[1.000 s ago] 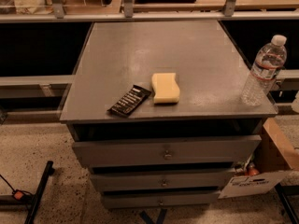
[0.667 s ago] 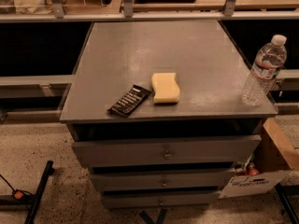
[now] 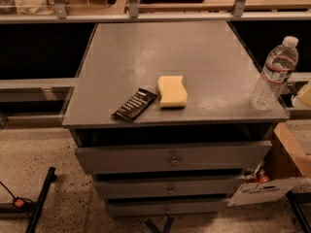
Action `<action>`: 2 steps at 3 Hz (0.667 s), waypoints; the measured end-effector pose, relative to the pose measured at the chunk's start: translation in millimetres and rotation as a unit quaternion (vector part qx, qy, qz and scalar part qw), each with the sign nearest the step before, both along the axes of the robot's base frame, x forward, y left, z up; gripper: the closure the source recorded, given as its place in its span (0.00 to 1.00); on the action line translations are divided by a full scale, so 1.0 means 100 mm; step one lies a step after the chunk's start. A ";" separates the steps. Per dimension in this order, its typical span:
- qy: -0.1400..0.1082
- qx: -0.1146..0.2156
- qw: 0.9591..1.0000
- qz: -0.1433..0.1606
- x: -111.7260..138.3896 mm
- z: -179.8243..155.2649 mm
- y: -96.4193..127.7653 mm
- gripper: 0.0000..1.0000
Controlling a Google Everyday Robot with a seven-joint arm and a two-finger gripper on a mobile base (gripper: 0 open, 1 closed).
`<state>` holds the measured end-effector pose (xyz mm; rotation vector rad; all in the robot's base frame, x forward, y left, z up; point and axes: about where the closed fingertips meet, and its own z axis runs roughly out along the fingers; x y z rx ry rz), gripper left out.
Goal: Knock water bottle over
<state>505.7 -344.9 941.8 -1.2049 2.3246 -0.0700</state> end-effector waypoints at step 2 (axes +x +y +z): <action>-0.012 0.007 1.000 -0.004 0.10 -0.04 0.10 0.00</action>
Offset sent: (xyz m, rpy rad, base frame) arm 0.0148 0.0123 -0.0057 0.0314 -0.0429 -0.0214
